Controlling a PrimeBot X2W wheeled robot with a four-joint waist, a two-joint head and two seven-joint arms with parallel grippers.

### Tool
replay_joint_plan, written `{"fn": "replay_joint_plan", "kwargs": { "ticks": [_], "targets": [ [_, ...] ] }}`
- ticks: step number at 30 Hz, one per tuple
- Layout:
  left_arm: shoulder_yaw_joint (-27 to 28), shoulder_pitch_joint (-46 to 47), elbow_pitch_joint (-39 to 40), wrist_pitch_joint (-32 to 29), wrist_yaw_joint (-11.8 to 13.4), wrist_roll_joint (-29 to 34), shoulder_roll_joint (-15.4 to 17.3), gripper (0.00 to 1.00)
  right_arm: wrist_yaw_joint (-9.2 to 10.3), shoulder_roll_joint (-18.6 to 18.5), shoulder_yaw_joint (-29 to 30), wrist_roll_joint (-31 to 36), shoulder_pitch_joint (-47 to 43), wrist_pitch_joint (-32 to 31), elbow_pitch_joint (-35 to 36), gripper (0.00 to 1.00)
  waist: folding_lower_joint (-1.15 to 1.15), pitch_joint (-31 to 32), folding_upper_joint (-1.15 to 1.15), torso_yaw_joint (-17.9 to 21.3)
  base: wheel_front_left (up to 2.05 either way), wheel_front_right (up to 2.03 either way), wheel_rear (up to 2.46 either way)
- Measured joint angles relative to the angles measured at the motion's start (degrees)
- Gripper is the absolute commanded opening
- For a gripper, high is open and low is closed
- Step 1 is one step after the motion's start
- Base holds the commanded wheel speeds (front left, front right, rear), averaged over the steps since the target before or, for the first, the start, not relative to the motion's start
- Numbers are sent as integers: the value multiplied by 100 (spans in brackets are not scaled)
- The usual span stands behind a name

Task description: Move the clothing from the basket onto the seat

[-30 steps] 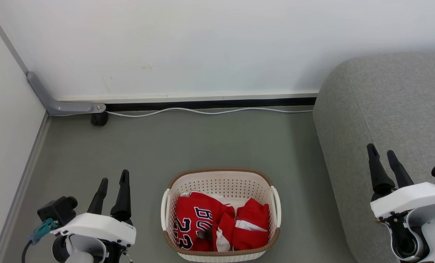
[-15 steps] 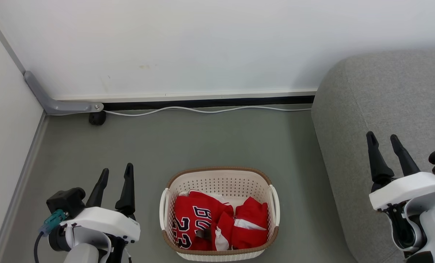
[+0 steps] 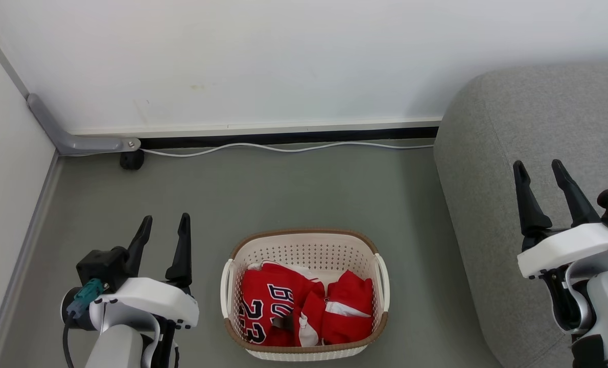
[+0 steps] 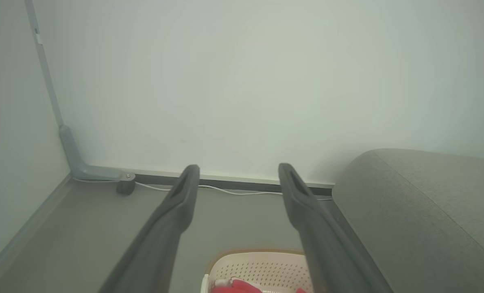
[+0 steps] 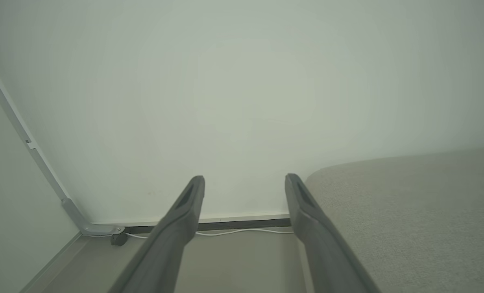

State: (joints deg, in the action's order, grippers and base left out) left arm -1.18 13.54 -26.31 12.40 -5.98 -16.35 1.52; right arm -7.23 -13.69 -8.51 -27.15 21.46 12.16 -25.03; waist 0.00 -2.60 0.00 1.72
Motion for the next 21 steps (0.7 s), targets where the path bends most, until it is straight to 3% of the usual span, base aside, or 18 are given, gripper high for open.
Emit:
{"fn": "replay_joint_plan", "kwargs": {
  "ticks": [12,21],
  "targets": [
    [-67,122,14,183,102,694,9,100,0,-126,-102,683,233,204,-8,100,0,-72,0,8,0,0,0],
    [-93,141,13,185,205,669,12,100,0,-147,-37,700,274,205,-22,100,0,-117,0,13,0,0,0]
  ]
}}
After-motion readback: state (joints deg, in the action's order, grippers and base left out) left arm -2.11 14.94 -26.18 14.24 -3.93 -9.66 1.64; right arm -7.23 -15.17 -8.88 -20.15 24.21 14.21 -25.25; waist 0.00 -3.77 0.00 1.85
